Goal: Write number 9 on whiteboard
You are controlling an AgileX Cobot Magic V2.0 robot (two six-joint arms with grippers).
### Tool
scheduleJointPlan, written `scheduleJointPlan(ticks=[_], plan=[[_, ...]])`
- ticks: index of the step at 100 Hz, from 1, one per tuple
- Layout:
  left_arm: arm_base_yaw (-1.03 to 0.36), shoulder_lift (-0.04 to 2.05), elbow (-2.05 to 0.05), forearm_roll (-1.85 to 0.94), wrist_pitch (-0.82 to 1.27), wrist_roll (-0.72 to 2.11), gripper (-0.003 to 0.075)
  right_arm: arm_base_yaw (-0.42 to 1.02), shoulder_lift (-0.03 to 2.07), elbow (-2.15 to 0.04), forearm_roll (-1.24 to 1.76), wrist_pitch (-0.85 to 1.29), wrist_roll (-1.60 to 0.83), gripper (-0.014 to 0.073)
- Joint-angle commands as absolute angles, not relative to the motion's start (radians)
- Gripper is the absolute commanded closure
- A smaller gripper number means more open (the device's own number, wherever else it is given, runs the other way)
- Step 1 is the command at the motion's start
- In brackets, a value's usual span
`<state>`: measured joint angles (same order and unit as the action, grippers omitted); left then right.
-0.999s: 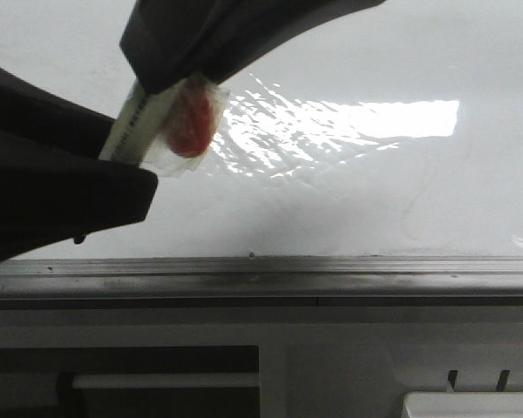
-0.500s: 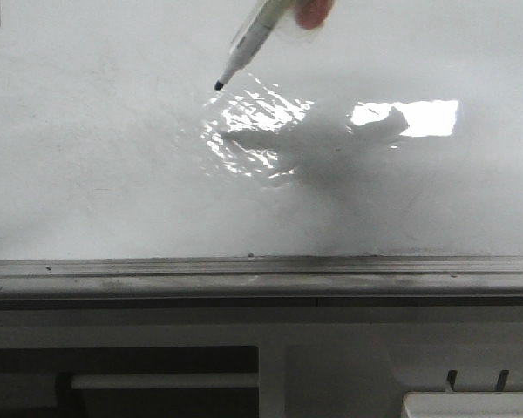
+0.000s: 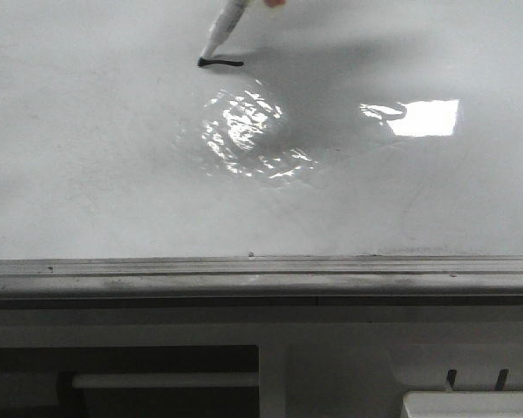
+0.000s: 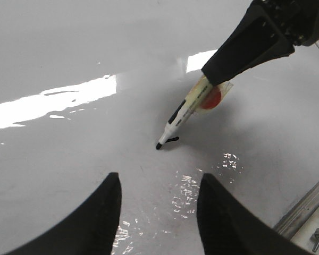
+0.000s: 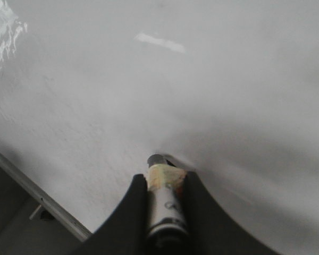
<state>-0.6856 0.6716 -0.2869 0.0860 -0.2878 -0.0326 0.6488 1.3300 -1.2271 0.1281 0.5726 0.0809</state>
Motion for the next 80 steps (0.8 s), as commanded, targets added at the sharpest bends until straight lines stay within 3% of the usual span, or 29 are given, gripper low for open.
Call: scheduleJointPlan(ticks=[1, 13, 52, 80], plan=[[-0.684, 0.670, -0.315, 0.073, -0.377, -0.042, 0.0406, 0.656, 1.343, -1.252, 0.079, 0.581, 0.062, 0.0663], [-0.684, 0.670, -0.315, 0.073, -0.377, -0.042, 0.0406, 0.656, 1.324, -1.226, 0.069, 0.687, 0.071, 0.0663], [-0.686, 0.670, -0.315, 0.073, -0.377, -0.042, 0.0406, 0.594, 1.296, -1.339, 0.040, 0.697, 0.071, 0.0663], [-0.686, 0.670, -0.315, 0.077, -0.352, -0.042, 0.0406, 0.627, 1.279, -1.133, 0.162, 0.677, 0.071, 0.0663]])
